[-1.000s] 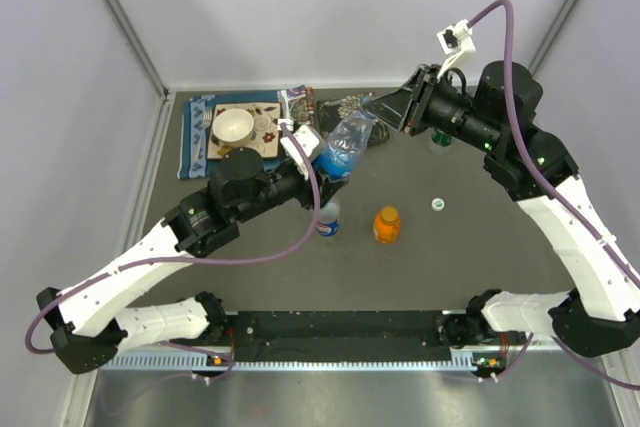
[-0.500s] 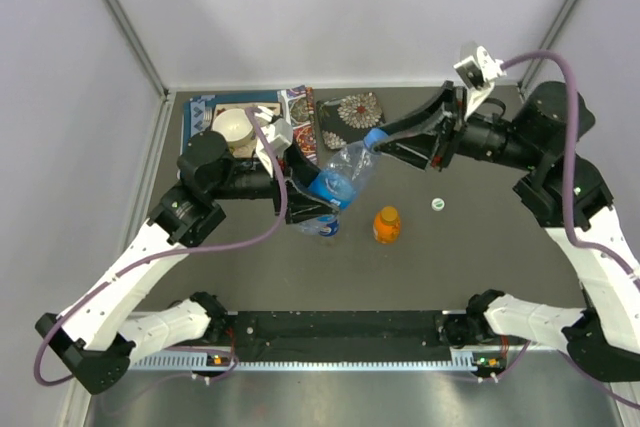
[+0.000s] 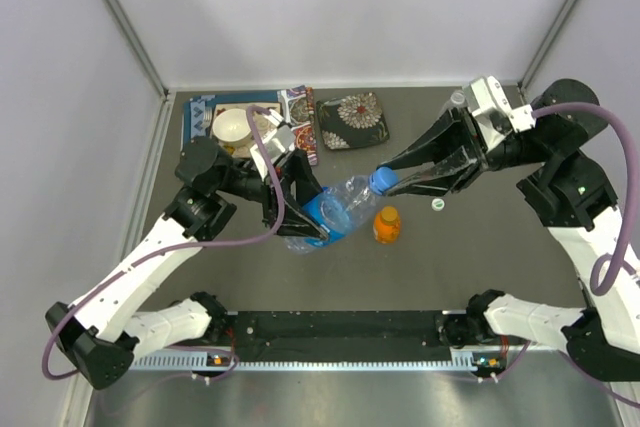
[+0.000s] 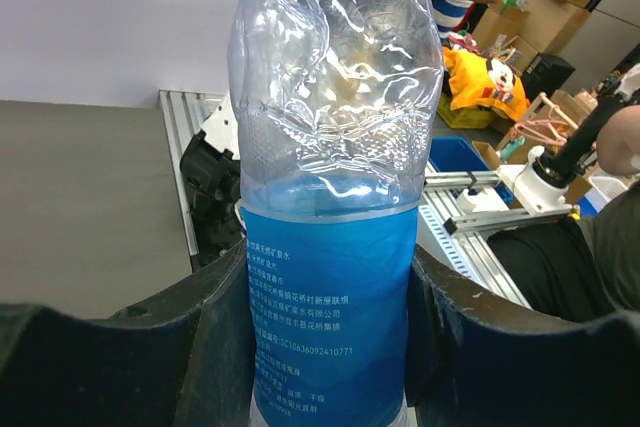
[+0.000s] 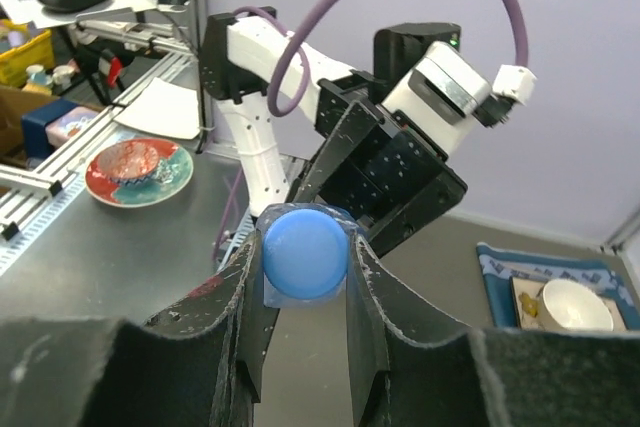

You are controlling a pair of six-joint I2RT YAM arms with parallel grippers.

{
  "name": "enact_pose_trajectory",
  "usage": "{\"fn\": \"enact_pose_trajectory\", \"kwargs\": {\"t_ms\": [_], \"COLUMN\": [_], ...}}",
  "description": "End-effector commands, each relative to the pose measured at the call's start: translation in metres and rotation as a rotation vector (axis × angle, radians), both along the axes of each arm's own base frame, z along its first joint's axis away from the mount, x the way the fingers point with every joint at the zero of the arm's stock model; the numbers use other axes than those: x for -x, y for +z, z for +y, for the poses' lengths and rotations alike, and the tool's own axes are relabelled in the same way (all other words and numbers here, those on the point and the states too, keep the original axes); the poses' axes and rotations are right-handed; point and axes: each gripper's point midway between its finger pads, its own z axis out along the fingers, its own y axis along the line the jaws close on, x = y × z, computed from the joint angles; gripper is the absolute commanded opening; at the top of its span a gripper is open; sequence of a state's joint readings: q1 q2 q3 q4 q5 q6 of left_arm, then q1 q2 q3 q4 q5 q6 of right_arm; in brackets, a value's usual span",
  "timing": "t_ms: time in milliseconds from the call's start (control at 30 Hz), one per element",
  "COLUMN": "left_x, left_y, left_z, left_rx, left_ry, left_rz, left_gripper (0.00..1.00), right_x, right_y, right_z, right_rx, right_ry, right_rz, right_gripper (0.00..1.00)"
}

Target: Unscrew the bottle caps

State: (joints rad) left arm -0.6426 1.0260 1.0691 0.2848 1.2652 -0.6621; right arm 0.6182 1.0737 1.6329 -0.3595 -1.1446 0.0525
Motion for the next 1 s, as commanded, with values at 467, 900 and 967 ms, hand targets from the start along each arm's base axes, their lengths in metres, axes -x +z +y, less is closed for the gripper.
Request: {"fn": "enact_pose_trajectory", "kwargs": {"t_ms": [467, 900, 967], "left_x": [-0.021, -0.062, -0.077], "left_y": [0.022, 0.018, 0.019], "left_z": [-0.001, 0.002, 0.004], "left_rx": [0.073, 0.027, 0.029], "left_ry": [0.159, 0.449, 0.558], "left_rz": [-0.163, -0.221, -0.229], "left_gripper": [0.4, 0.41, 0.42], "right_x": [-0.013, -0.077, -0.085], "right_y": [-0.035, 0.043, 0.053], "right_z": [0.005, -0.015, -0.02], "right_rx": [0.08, -0.166, -0.211], "right_ry": [-0.059, -0.535, -0.584], "right_rz": [0.108, 0.256, 0.337], "right_gripper": [0.49, 0.86, 0.87]}}
